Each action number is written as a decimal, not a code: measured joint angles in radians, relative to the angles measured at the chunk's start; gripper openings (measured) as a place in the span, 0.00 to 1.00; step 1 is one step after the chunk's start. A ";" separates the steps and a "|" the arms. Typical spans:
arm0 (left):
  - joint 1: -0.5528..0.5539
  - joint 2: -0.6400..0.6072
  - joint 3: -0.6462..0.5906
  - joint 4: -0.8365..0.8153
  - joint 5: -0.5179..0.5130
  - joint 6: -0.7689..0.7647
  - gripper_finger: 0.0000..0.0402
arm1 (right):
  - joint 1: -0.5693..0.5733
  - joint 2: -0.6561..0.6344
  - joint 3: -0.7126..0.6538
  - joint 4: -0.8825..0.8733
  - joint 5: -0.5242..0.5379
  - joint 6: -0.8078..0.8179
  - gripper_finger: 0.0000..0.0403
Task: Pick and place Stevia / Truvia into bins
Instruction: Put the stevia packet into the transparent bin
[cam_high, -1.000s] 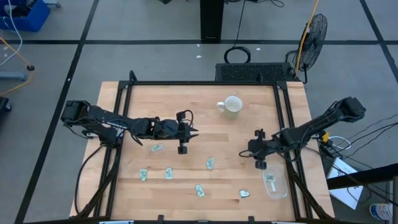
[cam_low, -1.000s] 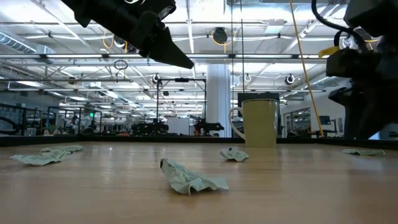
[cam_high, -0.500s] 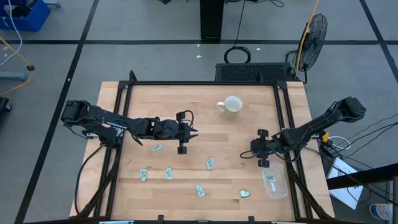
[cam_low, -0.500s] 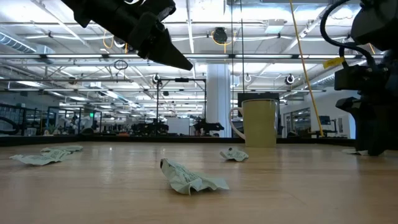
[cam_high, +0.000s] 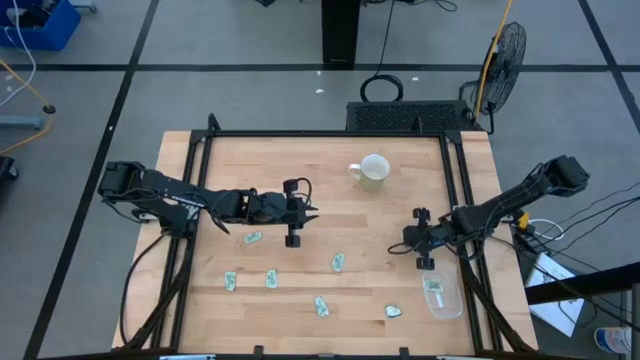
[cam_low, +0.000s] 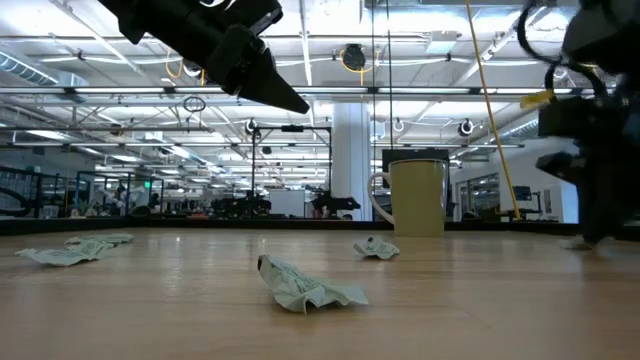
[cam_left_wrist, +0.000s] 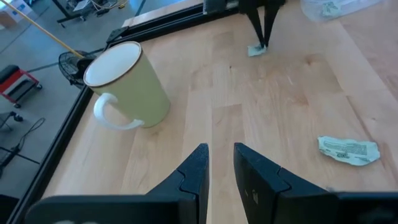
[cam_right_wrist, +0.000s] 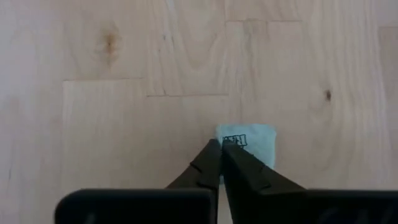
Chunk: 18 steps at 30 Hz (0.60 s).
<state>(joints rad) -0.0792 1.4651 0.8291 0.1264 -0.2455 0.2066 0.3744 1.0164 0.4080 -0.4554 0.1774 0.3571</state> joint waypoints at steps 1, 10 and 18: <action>0.000 0.000 0.000 -0.001 0.000 0.000 0.20 | 0.000 -0.002 0.037 -0.019 0.000 -0.005 0.02; 0.000 0.000 0.000 -0.003 -0.001 -0.003 0.20 | 0.076 0.034 0.413 -0.270 -0.127 0.123 0.00; 0.000 0.000 0.000 -0.003 -0.001 -0.005 0.20 | 0.308 0.163 0.532 -0.353 -0.361 0.711 0.00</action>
<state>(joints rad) -0.0792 1.4651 0.8291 0.1230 -0.2460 0.2012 0.6824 1.1798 0.9398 -0.8086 -0.1840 1.0681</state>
